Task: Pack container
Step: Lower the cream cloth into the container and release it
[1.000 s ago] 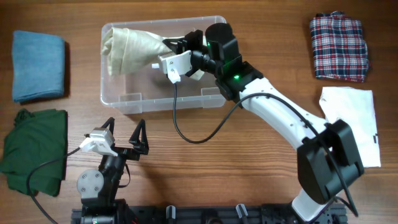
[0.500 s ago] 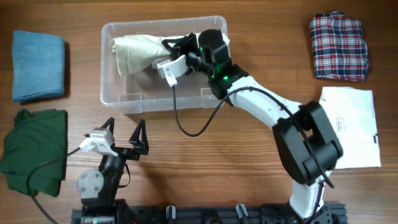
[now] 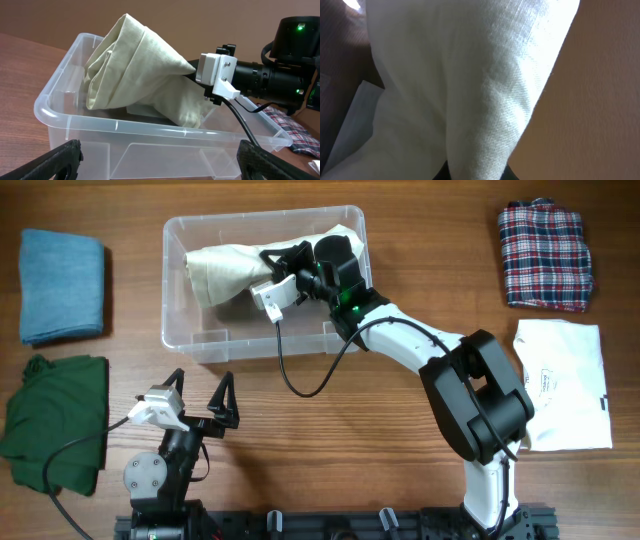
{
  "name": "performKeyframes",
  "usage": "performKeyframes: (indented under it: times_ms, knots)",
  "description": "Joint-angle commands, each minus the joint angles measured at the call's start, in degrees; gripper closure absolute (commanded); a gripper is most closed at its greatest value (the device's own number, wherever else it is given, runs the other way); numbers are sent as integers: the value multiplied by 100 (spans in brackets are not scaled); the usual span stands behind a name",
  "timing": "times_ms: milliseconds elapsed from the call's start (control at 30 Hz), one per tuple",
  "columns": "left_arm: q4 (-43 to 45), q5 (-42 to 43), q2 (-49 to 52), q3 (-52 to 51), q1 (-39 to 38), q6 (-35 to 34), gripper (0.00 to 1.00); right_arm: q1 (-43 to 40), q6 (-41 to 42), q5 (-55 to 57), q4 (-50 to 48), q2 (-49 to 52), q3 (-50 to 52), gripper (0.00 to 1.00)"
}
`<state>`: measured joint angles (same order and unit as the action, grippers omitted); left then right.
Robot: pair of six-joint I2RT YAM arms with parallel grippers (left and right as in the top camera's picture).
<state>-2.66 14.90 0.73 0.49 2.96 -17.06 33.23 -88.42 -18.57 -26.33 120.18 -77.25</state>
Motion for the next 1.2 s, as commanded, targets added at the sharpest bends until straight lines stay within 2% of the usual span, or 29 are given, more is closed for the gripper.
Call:
performKeyframes:
  times_ms: [0, 33, 100, 133, 333, 500, 633, 800, 967, 1067, 1167]
  knots:
    - [-35, -15, -35, -15, -28, 9, 0, 37, 144, -50, -153, 37, -129, 51]
    - [-35, -15, -35, -15, -28, 9, 0, 37, 192, -50, -153, 35, -129, 31]
    - [-35, -15, -35, -15, -28, 9, 0, 61, 310, -22, -155, 35, -129, 13]
    - [-35, -15, -35, -15, -28, 9, 0, 83, 315, -22, -142, 35, -129, 0]
    - [-35, -15, -35, -15, -28, 9, 0, 260, 323, 289, -151, 11, -129, 0]
    - [-35, -15, -35, -15, -28, 9, 0, 264, 1091, 317, -120, -313, -129, 0]
    - [-35, -15, -35, -15, -28, 9, 0, 271, 2227, 319, 380, -966, -129, 0]
    - [-35, -15, -35, -15, -28, 9, 0, 282, 3528, 313, 2006, -2085, -129, 0]
    - [-35, -15, -35, -15, -28, 9, 0, 282, 5971, 107, 3233, -2988, -129, 0]
    - [-35, -15, -35, -15, -28, 9, 0, 280, 6723, -669, 3602, -3193, -129, 0]
    - [-35, -15, -35, -15, -28, 9, 0, 280, 7042, -417, 3515, -3174, -129, 1]
